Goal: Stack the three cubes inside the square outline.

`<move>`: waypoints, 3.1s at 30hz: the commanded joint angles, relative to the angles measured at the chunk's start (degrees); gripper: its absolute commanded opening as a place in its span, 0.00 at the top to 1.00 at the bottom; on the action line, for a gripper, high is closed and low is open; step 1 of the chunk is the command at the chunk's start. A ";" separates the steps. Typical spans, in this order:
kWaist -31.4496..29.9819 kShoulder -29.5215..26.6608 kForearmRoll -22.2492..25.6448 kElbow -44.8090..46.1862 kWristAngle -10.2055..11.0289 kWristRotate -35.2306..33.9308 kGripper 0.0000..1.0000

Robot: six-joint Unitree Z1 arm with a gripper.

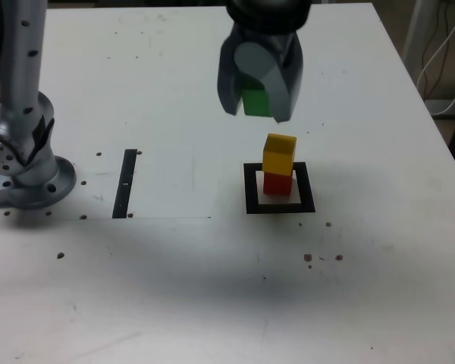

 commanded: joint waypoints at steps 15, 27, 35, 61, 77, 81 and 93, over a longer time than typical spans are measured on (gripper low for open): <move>-0.65 5.99 -0.06 -3.59 -0.05 -0.32 0.84; -0.66 7.74 -0.32 -3.64 0.33 -0.32 0.83; -0.65 8.19 -0.40 -3.44 -0.04 -0.19 0.78; -0.64 9.10 -2.06 -2.91 -0.66 0.21 0.61; -0.64 8.87 -1.97 -2.23 -0.76 0.94 0.19; -0.65 7.52 -1.88 -2.08 -0.44 0.99 0.02; -0.65 -3.98 1.17 -0.39 0.74 1.83 0.01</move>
